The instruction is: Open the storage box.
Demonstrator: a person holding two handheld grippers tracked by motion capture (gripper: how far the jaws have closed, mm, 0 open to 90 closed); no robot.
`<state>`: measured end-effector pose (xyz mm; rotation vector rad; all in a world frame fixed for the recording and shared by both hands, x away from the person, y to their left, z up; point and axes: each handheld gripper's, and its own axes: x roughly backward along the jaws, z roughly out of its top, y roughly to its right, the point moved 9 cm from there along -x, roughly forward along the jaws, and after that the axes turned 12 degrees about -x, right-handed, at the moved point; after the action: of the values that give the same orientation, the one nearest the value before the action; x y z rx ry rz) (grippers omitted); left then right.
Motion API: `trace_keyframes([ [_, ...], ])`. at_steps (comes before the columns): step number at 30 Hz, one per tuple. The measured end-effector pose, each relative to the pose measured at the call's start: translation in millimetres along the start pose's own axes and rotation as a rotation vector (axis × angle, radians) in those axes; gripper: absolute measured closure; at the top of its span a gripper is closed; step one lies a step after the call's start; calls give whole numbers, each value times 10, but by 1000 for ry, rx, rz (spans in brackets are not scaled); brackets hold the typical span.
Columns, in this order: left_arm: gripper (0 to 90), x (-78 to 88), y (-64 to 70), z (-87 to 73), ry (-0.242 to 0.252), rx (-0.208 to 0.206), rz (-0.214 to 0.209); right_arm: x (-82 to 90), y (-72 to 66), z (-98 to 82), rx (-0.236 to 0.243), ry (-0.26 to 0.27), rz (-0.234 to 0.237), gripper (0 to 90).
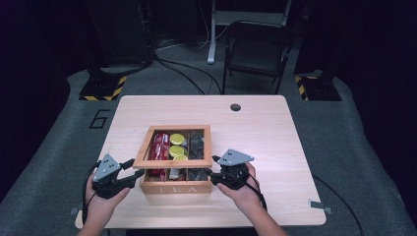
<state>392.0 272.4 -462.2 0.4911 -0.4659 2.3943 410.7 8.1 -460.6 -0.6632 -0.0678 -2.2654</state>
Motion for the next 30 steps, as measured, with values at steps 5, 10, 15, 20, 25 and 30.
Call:
trace_keyframes([
  [5,461,-25,-37,94,-35,-39,21,11,13,76,2,4,7,482],
  [10,437,-32,-89,232,-58,-49,37,43,19,191,33,-2,-1,489],
  [15,444,-29,-158,357,-57,-42,44,56,33,340,39,14,-9,490],
  [20,473,-35,-244,459,-28,-26,49,60,59,481,36,30,-13,497],
  [25,491,-41,-314,534,-15,-15,49,58,83,604,54,28,-35,509],
  [30,505,-49,-378,598,-2,-3,43,55,106,704,54,23,-33,517],
])
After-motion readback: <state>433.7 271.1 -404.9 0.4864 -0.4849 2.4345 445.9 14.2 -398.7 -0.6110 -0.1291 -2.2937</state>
